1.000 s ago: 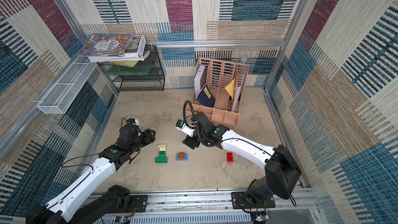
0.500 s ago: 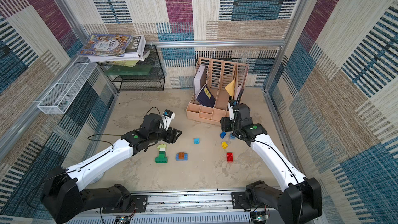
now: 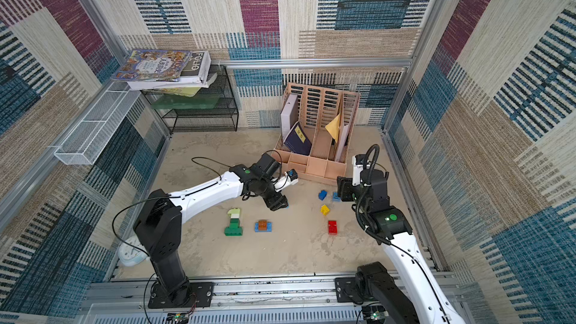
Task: Assemble the number 1 with lego
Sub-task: Pick up the lego brick from the center of the board.
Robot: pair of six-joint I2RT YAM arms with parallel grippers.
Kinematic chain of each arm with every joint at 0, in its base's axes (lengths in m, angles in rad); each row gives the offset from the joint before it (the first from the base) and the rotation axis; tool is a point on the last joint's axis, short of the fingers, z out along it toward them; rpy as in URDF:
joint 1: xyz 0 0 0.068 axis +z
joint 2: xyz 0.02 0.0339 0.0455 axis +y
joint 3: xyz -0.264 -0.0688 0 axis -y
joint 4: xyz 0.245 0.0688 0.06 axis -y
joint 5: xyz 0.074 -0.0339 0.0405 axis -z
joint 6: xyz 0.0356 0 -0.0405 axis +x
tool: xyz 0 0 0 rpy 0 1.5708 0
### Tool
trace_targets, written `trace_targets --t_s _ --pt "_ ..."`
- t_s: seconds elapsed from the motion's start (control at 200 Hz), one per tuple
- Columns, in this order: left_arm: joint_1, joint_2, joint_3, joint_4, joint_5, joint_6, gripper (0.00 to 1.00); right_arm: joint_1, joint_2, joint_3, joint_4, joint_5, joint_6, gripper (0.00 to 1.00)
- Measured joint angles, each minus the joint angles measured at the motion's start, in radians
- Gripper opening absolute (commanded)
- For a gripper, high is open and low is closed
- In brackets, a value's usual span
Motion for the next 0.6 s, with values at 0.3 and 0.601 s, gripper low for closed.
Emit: trace_targets --t_s 0.3,0.601 --pt "-0.026 0.173 0.158 -0.11 -0.088 0.066 0.65 -0.019 -0.013 -0.001 -0.009 -0.005 -0.007 0.69" --pt "-0.027 0.229 0.174 -0.135 -0.124 0.079 0.46 -0.026 0.001 0.001 -0.009 -0.025 -0.01 0.68"
